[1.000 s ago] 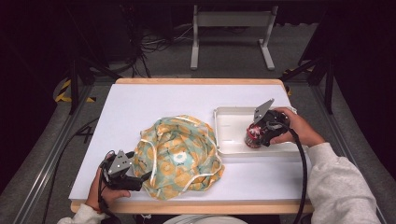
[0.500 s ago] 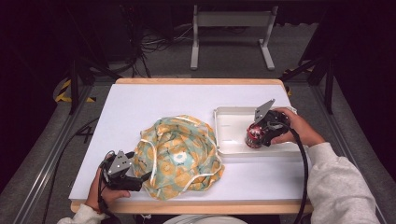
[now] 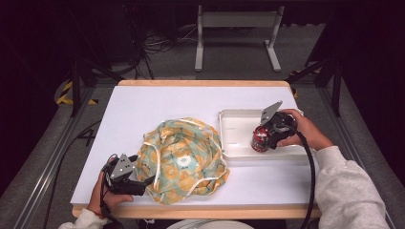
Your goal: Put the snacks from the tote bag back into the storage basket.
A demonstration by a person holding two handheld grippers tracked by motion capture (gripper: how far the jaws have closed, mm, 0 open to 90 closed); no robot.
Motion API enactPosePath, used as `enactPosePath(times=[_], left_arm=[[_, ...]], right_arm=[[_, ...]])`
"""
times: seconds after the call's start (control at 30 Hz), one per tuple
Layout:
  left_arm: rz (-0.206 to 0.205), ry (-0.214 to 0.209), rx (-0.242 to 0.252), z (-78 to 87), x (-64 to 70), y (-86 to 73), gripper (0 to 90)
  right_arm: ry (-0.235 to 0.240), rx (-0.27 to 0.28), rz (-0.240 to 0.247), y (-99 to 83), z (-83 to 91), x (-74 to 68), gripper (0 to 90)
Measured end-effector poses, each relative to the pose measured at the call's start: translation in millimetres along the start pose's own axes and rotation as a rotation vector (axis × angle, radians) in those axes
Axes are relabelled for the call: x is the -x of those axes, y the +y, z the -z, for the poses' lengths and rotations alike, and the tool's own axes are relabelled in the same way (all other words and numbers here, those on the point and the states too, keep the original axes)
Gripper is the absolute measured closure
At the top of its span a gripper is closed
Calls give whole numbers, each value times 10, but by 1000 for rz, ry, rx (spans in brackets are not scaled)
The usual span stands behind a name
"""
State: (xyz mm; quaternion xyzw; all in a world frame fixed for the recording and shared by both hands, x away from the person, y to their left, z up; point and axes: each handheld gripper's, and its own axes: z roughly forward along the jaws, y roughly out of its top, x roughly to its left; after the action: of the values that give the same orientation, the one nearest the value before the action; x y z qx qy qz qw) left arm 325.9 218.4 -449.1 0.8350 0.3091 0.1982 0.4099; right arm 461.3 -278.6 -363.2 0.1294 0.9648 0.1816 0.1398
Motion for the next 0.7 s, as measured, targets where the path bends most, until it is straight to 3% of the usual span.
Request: enactPosePath(times=[0.7], left_arm=[[1,-3,0,-3,-1,-1,62]], right_arm=[[-19,13,-16,45,44,-57,189]])
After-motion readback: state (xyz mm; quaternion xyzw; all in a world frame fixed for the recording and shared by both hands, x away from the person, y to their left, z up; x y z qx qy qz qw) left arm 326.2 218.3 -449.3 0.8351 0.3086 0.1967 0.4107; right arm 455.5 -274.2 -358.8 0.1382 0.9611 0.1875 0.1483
